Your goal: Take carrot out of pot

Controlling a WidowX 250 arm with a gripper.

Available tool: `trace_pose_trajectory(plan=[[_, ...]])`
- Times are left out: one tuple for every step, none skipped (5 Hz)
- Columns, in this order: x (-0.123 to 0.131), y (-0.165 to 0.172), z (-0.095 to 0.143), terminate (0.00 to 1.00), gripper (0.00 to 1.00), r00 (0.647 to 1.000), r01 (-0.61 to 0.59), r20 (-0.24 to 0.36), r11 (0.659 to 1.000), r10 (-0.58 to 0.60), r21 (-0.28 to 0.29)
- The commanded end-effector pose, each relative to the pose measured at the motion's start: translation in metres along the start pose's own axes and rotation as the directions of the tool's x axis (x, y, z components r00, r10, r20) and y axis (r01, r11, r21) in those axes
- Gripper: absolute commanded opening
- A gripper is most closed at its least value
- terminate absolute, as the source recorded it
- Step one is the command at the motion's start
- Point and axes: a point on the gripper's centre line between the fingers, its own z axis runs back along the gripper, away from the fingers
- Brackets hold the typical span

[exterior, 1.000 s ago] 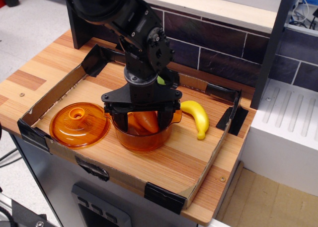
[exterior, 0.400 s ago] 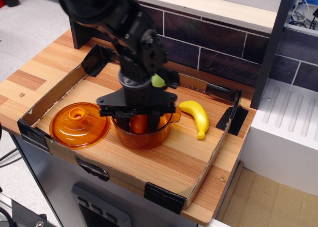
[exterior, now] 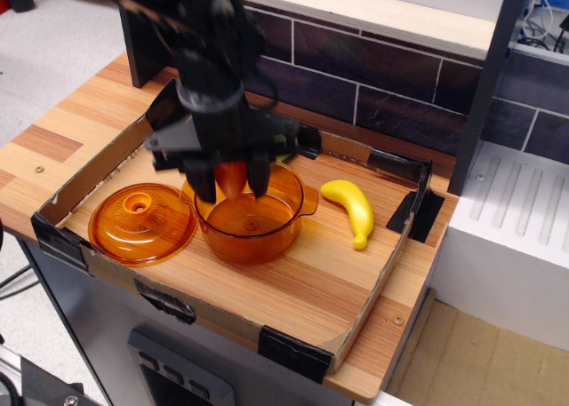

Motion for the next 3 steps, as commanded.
trace_pose_trajectory(plan=[[-0.024,-0.025,0.033,0.0,0.0,0.994,0.11,0.003,0.993,-0.11,-0.039],[-0.054,-0.03,0.034,0.0,0.0,0.968,0.244,-0.044,0.969,-0.246,-0.041],[-0.082,-0.032,0.033,0.0,0.0,0.947,0.309,-0.077,0.949,-0.313,-0.054]])
